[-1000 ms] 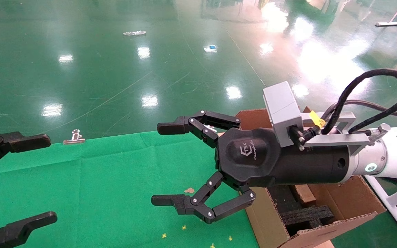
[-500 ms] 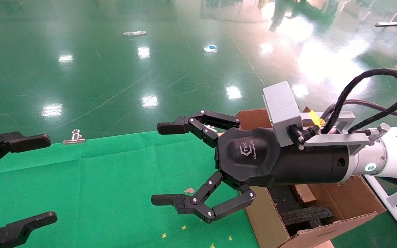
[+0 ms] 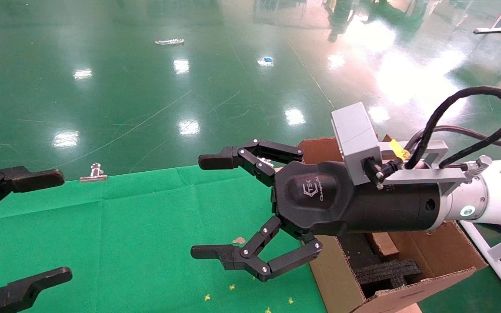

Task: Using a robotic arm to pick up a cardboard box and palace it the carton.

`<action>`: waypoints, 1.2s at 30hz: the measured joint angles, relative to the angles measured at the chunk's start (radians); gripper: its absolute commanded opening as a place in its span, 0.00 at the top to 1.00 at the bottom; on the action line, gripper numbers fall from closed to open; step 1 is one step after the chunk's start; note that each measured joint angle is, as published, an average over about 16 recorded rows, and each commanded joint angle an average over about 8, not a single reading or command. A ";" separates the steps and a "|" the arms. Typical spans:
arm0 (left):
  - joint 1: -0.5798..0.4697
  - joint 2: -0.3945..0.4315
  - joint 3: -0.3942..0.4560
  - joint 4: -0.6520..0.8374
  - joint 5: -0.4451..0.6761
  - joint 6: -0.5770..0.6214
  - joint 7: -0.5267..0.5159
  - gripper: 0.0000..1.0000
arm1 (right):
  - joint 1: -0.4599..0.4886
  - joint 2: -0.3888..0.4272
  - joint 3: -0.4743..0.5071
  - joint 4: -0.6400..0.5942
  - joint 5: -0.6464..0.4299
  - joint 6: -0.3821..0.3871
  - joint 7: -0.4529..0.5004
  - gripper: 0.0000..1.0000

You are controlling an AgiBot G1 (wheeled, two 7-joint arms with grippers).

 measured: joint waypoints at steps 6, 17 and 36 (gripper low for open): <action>0.000 0.000 0.000 0.000 0.000 0.000 0.000 0.00 | 0.000 0.000 0.000 0.000 0.000 0.000 0.000 0.00; 0.000 0.000 0.000 0.000 0.000 0.000 0.000 0.00 | 0.000 0.000 0.000 0.000 0.000 0.000 0.000 0.00; 0.000 0.000 0.000 0.000 0.000 0.000 0.000 0.00 | 0.000 0.000 0.000 0.000 0.000 0.000 0.000 0.00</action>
